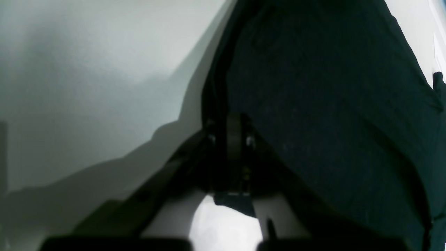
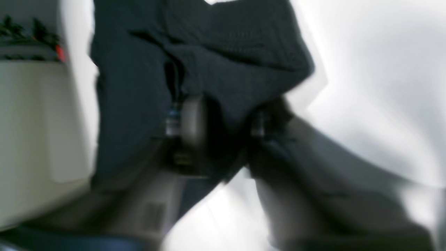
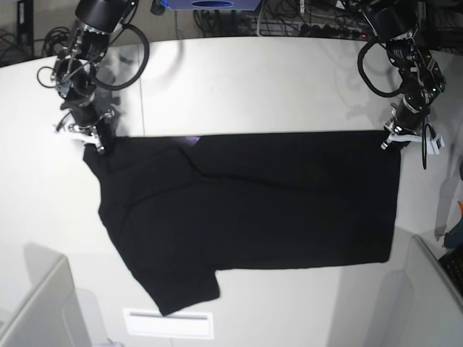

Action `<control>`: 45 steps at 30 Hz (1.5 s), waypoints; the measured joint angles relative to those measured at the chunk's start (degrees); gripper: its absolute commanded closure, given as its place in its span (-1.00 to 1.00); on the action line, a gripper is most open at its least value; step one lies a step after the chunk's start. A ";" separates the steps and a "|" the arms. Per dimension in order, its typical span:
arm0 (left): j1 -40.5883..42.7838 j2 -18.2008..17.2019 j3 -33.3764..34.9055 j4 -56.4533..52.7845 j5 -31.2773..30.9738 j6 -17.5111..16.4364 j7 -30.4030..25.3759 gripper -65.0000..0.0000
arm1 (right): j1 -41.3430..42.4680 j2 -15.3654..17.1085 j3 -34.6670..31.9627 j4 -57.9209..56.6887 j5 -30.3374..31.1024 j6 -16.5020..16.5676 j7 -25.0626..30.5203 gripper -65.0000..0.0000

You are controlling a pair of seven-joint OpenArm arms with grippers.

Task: Fold the T-shirt properly
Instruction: 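Drag the shirt toward the robot and release both grippers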

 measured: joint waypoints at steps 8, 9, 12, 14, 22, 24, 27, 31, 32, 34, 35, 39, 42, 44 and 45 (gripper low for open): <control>6.51 -5.84 6.45 5.44 0.13 0.28 2.89 1.00 | -4.42 -0.46 6.51 4.98 2.08 -0.55 -8.26 1.00; 8.55 -5.90 6.56 7.26 0.59 0.39 3.04 1.00 | -6.25 -0.70 7.39 6.97 1.88 -0.55 -10.12 1.00; 13.79 -6.69 6.75 11.63 0.42 0.33 3.74 1.00 | -9.62 -0.92 8.63 11.85 0.39 -1.95 -14.10 1.00; 16.79 -7.34 6.73 13.84 0.90 0.46 4.07 1.00 | -12.11 -1.05 8.52 14.14 0.33 -2.03 -16.55 1.00; 26.73 -7.43 6.69 19.87 0.87 0.42 3.85 1.00 | -21.70 -4.35 9.94 22.95 -0.83 -2.69 -17.92 1.00; 28.02 -7.56 6.67 20.55 0.90 0.42 3.67 1.00 | -21.75 -4.31 10.08 22.93 -1.07 -2.71 -17.90 1.00; 29.97 -6.95 4.70 21.40 0.68 0.42 4.17 1.00 | -21.42 -4.11 10.08 23.23 -1.05 -2.71 -19.34 1.00; 31.26 -7.45 2.91 23.12 0.87 0.42 4.17 1.00 | -21.79 -4.48 10.05 23.37 -0.81 -2.69 -21.07 1.00; 31.58 -7.41 2.80 23.47 0.87 0.42 4.09 1.00 | -22.01 -4.50 10.08 23.37 -0.79 -2.69 -21.09 1.00; 31.56 -7.17 2.84 23.43 0.90 0.42 4.31 1.00 | -22.21 -4.46 10.08 23.37 -0.79 -2.71 -20.81 1.00; 31.56 -7.17 2.84 23.41 0.92 0.42 4.33 1.00 | -22.32 -4.46 10.08 23.37 -0.76 -2.71 -20.79 1.00; 31.56 -7.28 2.99 23.43 0.90 0.42 4.31 1.00 | -22.40 -4.46 10.08 23.37 -0.79 -2.71 -20.83 1.00; 31.54 -7.28 2.97 23.43 0.87 0.42 4.31 1.00 | -23.12 -4.46 10.08 23.37 -0.55 -2.71 -20.74 1.00; 31.56 -7.28 2.91 23.43 0.90 0.42 4.31 1.00 | -23.56 -4.46 10.08 23.43 -0.48 -2.71 -20.68 1.00; 31.56 -7.23 2.84 23.43 0.90 0.42 4.33 0.96 | -23.91 -4.46 10.05 23.54 -0.24 -2.71 -20.63 0.86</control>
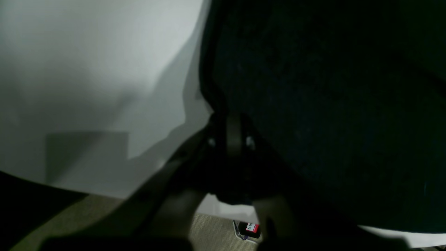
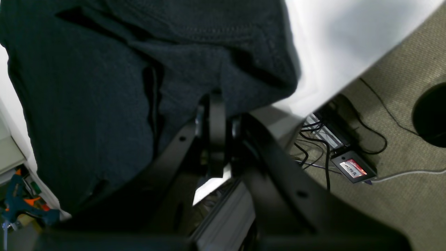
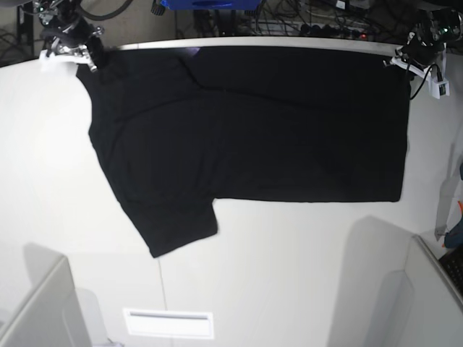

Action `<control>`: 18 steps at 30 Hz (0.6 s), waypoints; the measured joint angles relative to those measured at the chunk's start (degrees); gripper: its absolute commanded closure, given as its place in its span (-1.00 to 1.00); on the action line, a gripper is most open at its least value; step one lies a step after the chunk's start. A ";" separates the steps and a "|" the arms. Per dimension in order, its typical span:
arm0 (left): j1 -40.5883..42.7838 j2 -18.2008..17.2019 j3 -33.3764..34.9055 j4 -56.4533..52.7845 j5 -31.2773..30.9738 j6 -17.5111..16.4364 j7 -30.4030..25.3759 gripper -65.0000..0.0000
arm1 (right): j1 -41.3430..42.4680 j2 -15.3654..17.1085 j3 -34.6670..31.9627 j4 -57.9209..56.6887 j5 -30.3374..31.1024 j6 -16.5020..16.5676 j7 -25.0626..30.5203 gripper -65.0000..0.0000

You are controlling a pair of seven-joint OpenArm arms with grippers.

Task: Fold the T-shirt properly
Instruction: 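Drag the shirt toward the robot and release both grippers, then grasp the hem corners with both grippers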

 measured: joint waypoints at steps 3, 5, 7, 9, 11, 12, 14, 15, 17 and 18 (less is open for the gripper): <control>0.13 0.09 -1.44 0.00 -0.17 -0.07 0.07 0.24 | -1.84 -0.09 0.24 2.45 -0.63 0.02 0.24 0.27; 0.52 0.31 -4.50 0.24 0.15 0.00 0.02 -0.05 | -2.29 -1.07 2.99 4.26 -0.59 0.02 0.04 0.23; 1.11 0.55 -7.37 0.85 0.24 0.20 0.04 -0.18 | -2.27 -1.03 4.98 4.81 -0.74 0.02 0.20 0.24; 1.07 1.66 -10.45 2.14 0.20 0.15 0.33 -0.20 | -2.10 -1.03 6.99 5.01 -0.68 0.02 0.07 0.23; 1.07 2.03 -13.51 4.07 0.17 0.00 0.39 -0.20 | -1.70 -0.94 8.87 5.92 -1.25 0.02 -0.09 0.23; 1.05 2.16 -15.15 5.14 0.00 0.00 0.09 -0.20 | -0.98 -0.76 9.64 6.54 -1.31 0.00 -0.07 0.23; 1.09 2.08 -17.18 7.50 0.24 0.22 0.11 -0.19 | 1.31 1.38 8.72 6.91 -1.46 0.02 -0.37 0.23; 1.05 1.86 -17.42 8.37 0.50 0.37 0.11 -0.16 | 3.26 3.37 6.47 6.78 -1.79 0.11 -0.33 0.24; 0.37 2.19 -16.79 10.05 0.26 0.13 0.17 0.07 | 7.65 6.91 -0.42 6.64 -1.66 0.31 0.15 0.25; -0.48 2.25 -15.02 10.80 0.52 0.22 0.31 0.26 | 9.84 8.33 -3.85 6.71 -1.57 0.20 0.28 0.25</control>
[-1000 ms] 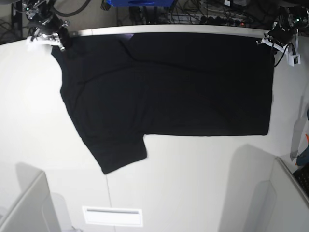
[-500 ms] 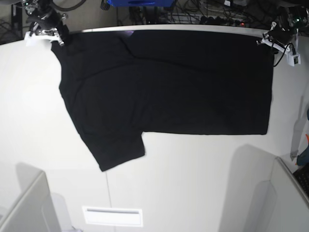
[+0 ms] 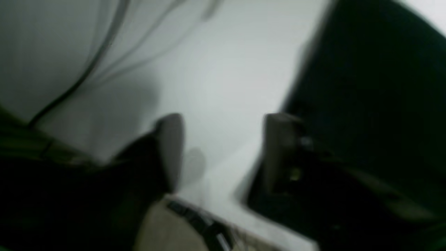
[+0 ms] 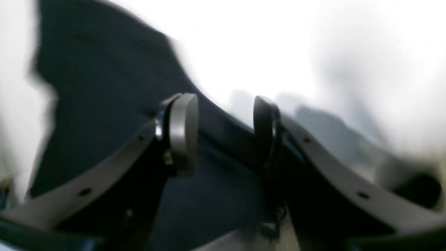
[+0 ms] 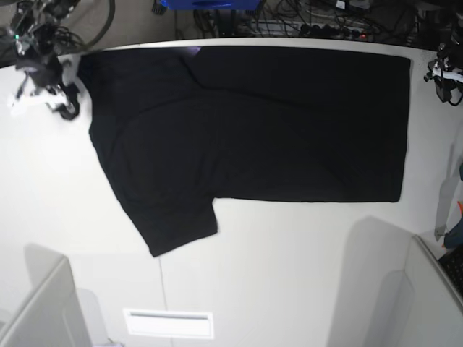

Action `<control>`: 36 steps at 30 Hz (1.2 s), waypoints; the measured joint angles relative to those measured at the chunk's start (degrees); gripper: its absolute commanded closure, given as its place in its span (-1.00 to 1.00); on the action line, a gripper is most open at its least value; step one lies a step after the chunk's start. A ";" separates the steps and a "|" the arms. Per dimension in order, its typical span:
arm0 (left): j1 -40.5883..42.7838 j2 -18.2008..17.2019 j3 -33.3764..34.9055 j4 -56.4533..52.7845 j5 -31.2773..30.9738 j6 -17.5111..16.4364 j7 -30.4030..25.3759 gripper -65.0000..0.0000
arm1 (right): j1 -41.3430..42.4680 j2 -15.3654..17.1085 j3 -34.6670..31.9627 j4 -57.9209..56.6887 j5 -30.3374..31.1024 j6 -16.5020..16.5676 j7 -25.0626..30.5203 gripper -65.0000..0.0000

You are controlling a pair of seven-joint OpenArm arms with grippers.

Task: Fold the T-shirt properly
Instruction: 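Grasp the hem corners with both grippers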

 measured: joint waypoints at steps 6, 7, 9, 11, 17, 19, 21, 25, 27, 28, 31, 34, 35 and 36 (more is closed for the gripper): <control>-4.24 -0.70 5.79 0.48 -0.09 0.04 -0.22 1.00 | 19.74 7.48 -18.80 -15.61 -0.81 -1.29 -0.59 0.23; -4.74 -0.52 6.23 0.39 0.59 0.04 0.22 1.00 | 23.98 8.46 -20.57 -20.44 -2.58 -1.57 -0.24 0.23; -5.38 -0.55 7.41 0.39 0.09 -0.20 0.04 1.00 | 31.41 8.46 -22.97 -29.03 -6.73 -1.33 0.68 0.23; -5.60 -0.70 7.72 0.50 -0.55 -0.22 -0.15 1.00 | 36.44 7.93 -24.55 -34.49 -10.49 -1.46 3.19 0.19; -4.96 -0.55 7.41 0.39 0.13 -0.13 -0.11 1.00 | 47.28 8.41 -32.37 -52.17 -17.94 -0.55 7.32 -0.09; -4.94 -0.55 7.43 0.42 -0.09 -0.20 -0.11 1.00 | 49.18 8.20 -32.76 -57.61 -19.02 2.56 9.66 -0.09; -4.96 -0.55 7.39 0.42 0.11 -0.15 -0.11 1.00 | 50.31 8.11 -32.85 -62.29 -21.29 3.52 13.33 -0.09; -5.09 -0.50 7.39 0.44 0.11 -0.15 -0.11 0.78 | 52.52 8.57 -34.45 -66.73 -25.20 4.52 16.85 -0.09; -5.27 -0.55 7.39 0.44 0.07 -0.15 -0.15 0.78 | 52.26 8.55 -35.12 -66.71 -25.57 4.55 17.94 -0.09; -5.22 -0.57 7.39 0.44 0.09 -0.17 -0.11 0.78 | 51.93 8.57 -35.74 -66.49 -25.62 4.55 18.36 -0.09; -5.51 -0.50 7.39 0.44 0.09 -0.20 -0.09 0.77 | 51.10 8.72 -37.90 -64.57 -25.94 4.50 18.21 0.02; -7.21 -0.57 7.39 0.33 0.04 -0.13 -0.20 0.76 | 49.29 8.57 -39.60 -61.86 -26.05 4.37 18.10 0.23; -7.52 -0.68 7.39 0.11 -0.17 -0.20 -0.22 0.76 | 49.18 8.55 -39.60 -61.72 -25.97 4.37 18.12 0.28; -7.72 -0.70 7.39 -0.26 -0.31 -0.20 0.31 0.76 | 49.24 8.57 -39.60 -61.77 -25.99 4.37 17.97 0.33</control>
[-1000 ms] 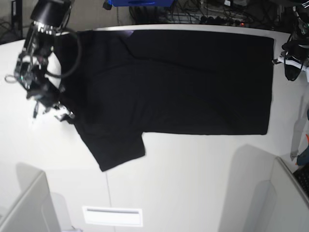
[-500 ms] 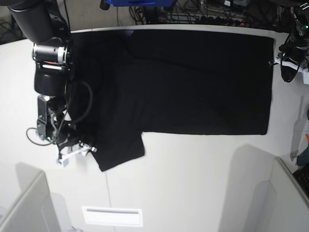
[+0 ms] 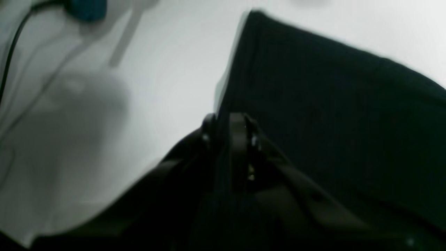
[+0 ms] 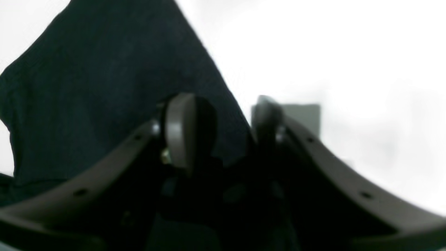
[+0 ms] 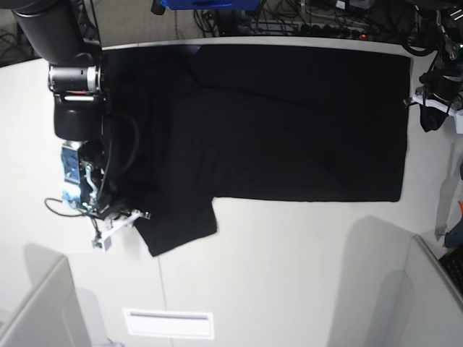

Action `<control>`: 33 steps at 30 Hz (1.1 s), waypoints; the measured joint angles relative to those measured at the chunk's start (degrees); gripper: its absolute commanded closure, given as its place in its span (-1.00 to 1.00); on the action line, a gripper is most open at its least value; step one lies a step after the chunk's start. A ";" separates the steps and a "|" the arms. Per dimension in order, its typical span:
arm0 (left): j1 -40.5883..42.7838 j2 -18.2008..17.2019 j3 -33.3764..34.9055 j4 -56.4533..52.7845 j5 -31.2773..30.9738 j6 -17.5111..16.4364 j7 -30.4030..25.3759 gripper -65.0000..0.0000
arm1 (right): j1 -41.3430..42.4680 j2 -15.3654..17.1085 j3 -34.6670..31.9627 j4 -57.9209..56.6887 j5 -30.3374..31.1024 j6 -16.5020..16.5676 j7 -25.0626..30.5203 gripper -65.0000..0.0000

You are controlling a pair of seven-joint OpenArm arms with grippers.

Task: Fold the T-shirt properly
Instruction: 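Grasp the hem corners with both grippers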

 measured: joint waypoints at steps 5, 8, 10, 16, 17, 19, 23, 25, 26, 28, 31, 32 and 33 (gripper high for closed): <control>-6.58 -1.27 -0.02 -1.51 0.74 0.00 9.88 0.75 | -0.09 0.00 0.07 -0.09 -0.20 -0.02 0.52 0.77; -13.20 -2.21 0.42 -6.25 0.20 -0.02 13.29 0.55 | -0.59 -0.20 0.04 -0.37 0.02 -0.02 3.58 1.00; -17.55 -4.07 1.33 -11.30 0.26 0.04 15.69 0.20 | -1.14 -0.20 0.15 -0.35 0.66 0.00 4.57 1.00; -34.03 -10.84 11.76 -29.07 4.52 0.46 14.97 -0.64 | -1.11 -0.17 0.17 -0.35 0.74 0.00 4.39 1.00; -37.22 -11.04 13.70 -33.03 8.33 0.22 14.25 -0.63 | -1.11 -0.17 0.17 -0.35 0.52 0.02 4.55 1.00; -43.06 -10.93 18.40 -40.72 17.16 0.50 9.44 -0.61 | -1.05 -0.17 0.17 -0.35 0.57 0.00 4.39 1.00; -50.49 -10.14 24.68 -50.66 23.50 -0.02 3.13 -0.62 | -1.03 -0.31 0.15 -0.33 0.66 0.00 4.31 1.00; -52.74 -9.49 26.25 -53.79 23.43 -0.04 2.62 -0.62 | -1.05 -0.33 0.15 -0.33 0.46 0.00 4.31 1.00; -53.59 -9.33 27.02 -55.25 23.69 -0.04 2.27 -0.62 | -1.03 -0.31 0.15 -0.33 0.48 0.00 4.33 1.00; -54.73 -9.46 28.98 -57.86 23.65 -0.04 2.12 -0.62 | -1.03 -0.31 0.15 -0.33 0.46 0.00 4.26 1.00; -55.30 -9.31 31.43 -60.06 23.58 0.00 2.12 -0.62 | -1.03 -0.31 0.17 -0.28 0.42 0.00 4.11 1.00; -55.23 -8.90 31.63 -60.06 23.61 0.02 2.27 -0.62 | -1.03 -0.33 0.17 -0.28 0.35 0.00 4.15 1.00; -55.15 -8.46 31.87 -60.06 23.61 -0.02 2.25 -0.62 | -1.03 -0.31 0.17 -0.28 0.42 0.00 4.20 1.00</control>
